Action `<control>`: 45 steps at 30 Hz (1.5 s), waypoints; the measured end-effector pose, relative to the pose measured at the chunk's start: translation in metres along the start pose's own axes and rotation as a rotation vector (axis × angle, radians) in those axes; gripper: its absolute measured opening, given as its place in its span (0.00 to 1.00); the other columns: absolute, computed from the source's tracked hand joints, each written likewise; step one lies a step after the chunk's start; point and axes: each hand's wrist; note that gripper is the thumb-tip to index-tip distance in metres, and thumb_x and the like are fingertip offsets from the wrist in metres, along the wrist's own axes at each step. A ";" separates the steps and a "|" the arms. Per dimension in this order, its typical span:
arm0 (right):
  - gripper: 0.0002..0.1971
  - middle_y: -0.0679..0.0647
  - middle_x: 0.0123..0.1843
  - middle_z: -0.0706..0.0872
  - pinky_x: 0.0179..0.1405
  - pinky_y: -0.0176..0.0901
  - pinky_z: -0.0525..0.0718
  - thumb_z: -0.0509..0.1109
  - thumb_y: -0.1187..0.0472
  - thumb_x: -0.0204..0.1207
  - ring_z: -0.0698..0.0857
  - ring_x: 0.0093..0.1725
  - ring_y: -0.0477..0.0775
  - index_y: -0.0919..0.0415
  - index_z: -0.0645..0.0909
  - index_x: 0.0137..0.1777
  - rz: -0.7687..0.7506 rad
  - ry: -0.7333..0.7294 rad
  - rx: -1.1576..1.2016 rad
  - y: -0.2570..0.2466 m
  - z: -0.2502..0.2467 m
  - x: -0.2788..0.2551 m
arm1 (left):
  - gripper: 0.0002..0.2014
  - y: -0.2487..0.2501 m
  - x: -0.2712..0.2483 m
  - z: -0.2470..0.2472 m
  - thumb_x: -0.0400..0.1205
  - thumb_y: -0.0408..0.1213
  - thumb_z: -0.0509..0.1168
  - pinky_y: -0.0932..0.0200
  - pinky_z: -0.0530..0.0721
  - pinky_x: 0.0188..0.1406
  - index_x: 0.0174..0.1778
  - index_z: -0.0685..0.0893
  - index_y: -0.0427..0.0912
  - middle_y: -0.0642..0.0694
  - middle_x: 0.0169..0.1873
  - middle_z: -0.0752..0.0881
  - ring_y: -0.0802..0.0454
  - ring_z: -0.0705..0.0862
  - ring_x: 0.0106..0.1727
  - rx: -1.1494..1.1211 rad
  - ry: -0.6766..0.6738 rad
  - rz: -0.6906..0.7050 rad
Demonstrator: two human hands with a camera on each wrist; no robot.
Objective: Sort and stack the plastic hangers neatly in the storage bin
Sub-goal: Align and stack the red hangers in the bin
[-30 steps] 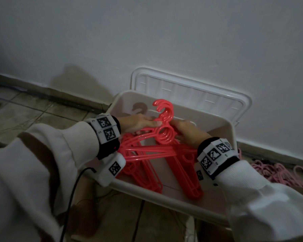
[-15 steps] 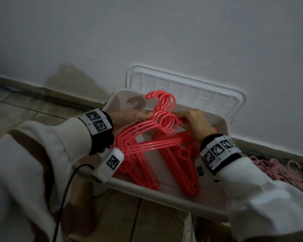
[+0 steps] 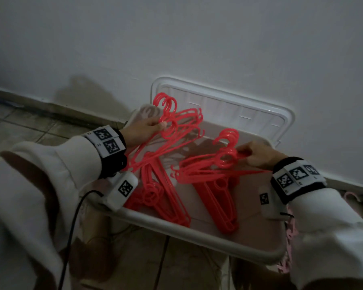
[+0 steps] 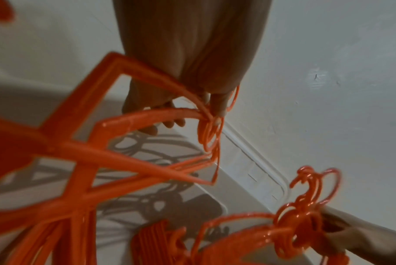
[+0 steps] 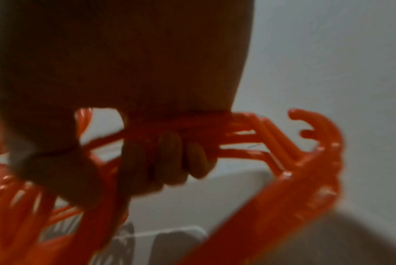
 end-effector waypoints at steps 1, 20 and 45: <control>0.12 0.57 0.45 0.85 0.28 0.19 0.70 0.69 0.68 0.75 0.78 0.36 0.44 0.63 0.81 0.57 0.058 -0.081 0.068 0.002 0.000 0.000 | 0.17 -0.002 -0.001 -0.001 0.86 0.36 0.55 0.57 0.70 0.73 0.68 0.77 0.34 0.48 0.64 0.80 0.53 0.77 0.66 -0.015 -0.017 -0.001; 0.09 0.52 0.27 0.76 0.23 0.26 0.72 0.60 0.61 0.82 0.75 0.25 0.48 0.63 0.74 0.42 0.169 0.030 0.010 0.016 -0.008 0.004 | 0.11 -0.007 -0.003 0.011 0.84 0.29 0.57 0.63 0.74 0.39 0.41 0.80 0.44 0.56 0.28 0.85 0.61 0.79 0.33 -0.037 -0.145 0.047; 0.13 0.63 0.50 0.84 0.45 0.43 0.70 0.62 0.59 0.81 0.80 0.50 0.60 0.67 0.77 0.60 0.010 0.215 0.034 0.028 -0.024 0.007 | 0.17 -0.031 0.064 0.208 0.81 0.40 0.66 0.55 0.78 0.58 0.60 0.82 0.32 0.36 0.60 0.84 0.40 0.82 0.61 0.687 -0.223 -0.117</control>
Point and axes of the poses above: each hand's wrist, its own x-axis towards the middle knuckle, its own z-axis out of the palm, y = z × x
